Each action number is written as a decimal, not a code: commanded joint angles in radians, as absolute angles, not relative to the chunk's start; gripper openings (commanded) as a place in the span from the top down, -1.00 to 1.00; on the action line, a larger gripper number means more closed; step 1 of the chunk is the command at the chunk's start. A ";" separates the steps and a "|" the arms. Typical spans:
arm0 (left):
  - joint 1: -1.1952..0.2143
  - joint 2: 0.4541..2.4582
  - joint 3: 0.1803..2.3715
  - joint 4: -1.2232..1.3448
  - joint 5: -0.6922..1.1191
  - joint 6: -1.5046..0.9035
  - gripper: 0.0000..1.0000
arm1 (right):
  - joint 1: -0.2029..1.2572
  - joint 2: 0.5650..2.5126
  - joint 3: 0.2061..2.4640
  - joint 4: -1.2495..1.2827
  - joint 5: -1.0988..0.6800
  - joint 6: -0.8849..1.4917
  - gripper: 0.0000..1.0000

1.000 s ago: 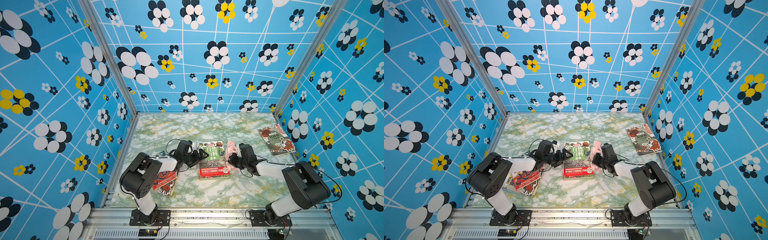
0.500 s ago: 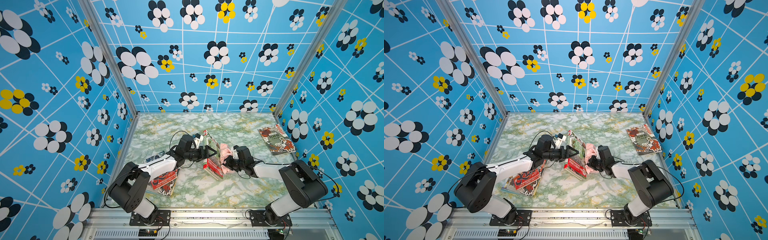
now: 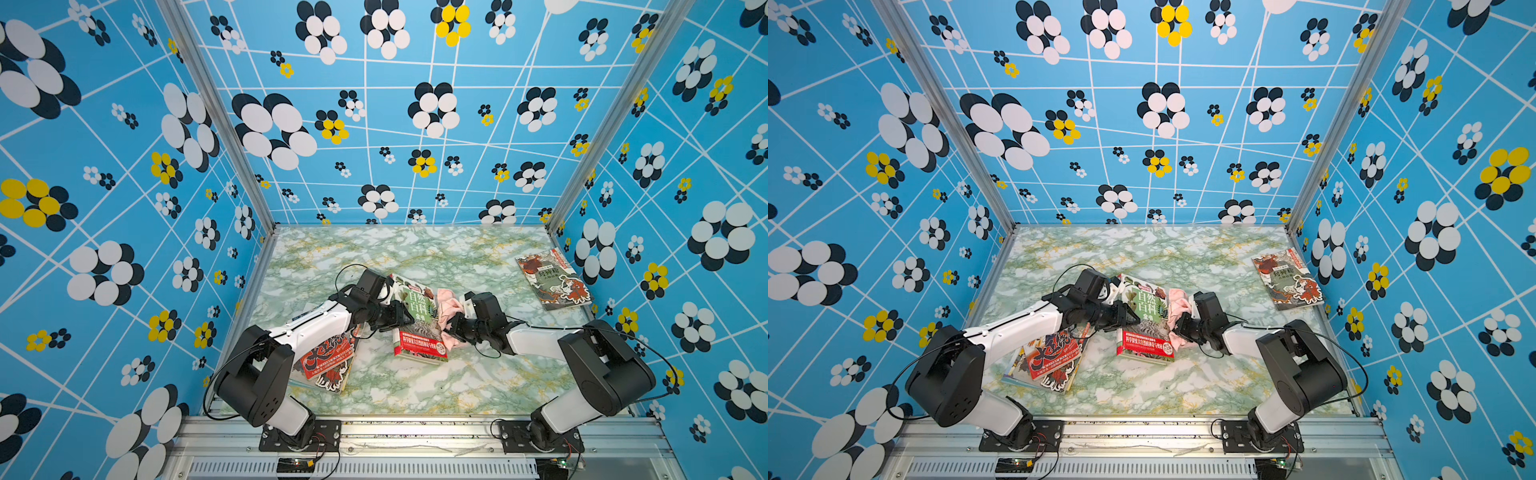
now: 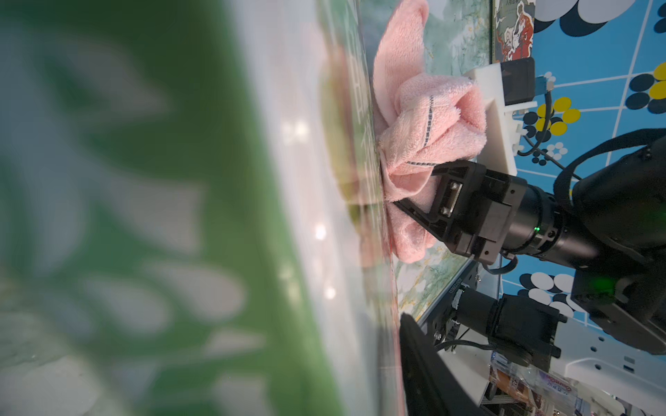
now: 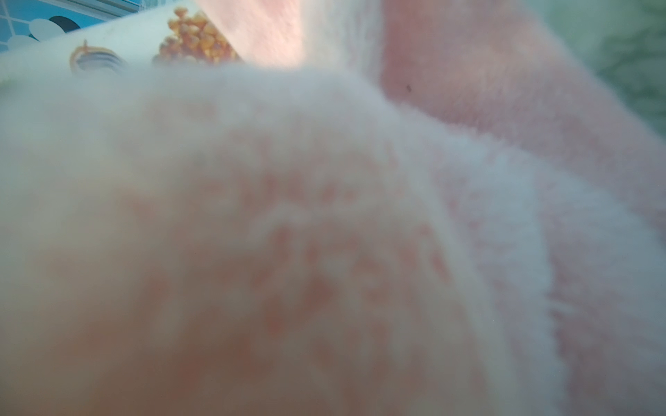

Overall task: Wipe the cover of the book
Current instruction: Pick up the book from the center of the board, then place the book on the book.

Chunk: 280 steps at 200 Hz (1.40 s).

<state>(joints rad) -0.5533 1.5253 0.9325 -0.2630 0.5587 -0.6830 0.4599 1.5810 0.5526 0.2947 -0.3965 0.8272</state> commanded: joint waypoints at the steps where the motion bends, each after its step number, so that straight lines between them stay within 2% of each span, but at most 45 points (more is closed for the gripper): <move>1: -0.532 1.465 0.975 -0.284 0.573 -0.639 0.39 | 0.479 1.611 0.548 0.166 -0.435 0.813 1.00; 16: -0.514 1.438 0.975 -0.305 0.582 -0.636 0.52 | 0.477 1.626 0.562 0.173 -0.443 0.811 1.00; 56: -0.413 1.296 0.977 -0.444 0.574 -0.626 0.54 | 0.462 1.656 0.615 0.163 -0.464 0.794 1.00; 126: 0.012 0.918 0.749 -0.522 0.572 -0.767 0.47 | 0.418 1.689 0.715 0.120 -0.494 0.748 1.00; 157: 0.197 0.852 0.676 -0.492 0.602 -0.835 0.47 | 0.358 1.633 0.791 -0.028 -0.443 0.651 1.00; 176: 0.255 0.832 0.638 -0.485 0.563 -0.848 0.36 | 0.320 1.595 0.840 -0.104 -0.414 0.599 1.00; 196: 0.304 0.828 0.593 -0.485 0.528 -0.872 0.40 | 0.281 1.563 0.866 -0.146 -0.405 0.572 1.00; 208: 0.330 0.819 0.568 -0.493 0.503 -0.889 0.17 | 0.259 1.549 0.871 -0.160 -0.406 0.565 1.00; 218: 0.350 0.806 0.557 -0.506 0.488 -0.902 -0.29 | 0.244 1.539 0.874 -0.166 -0.404 0.559 1.00; 239: 0.356 0.762 0.572 -0.588 0.396 -0.913 -0.99 | 0.211 1.511 0.898 -0.202 -0.339 0.552 1.00; 280: 0.358 0.767 0.672 -0.815 0.195 -0.946 -0.98 | 0.175 1.481 1.048 -0.311 -0.014 0.512 1.00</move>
<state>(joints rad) 0.3527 0.7746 0.5930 -0.6559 0.3592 -0.9131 0.2035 1.5383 0.9375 -0.2394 -0.2588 0.5606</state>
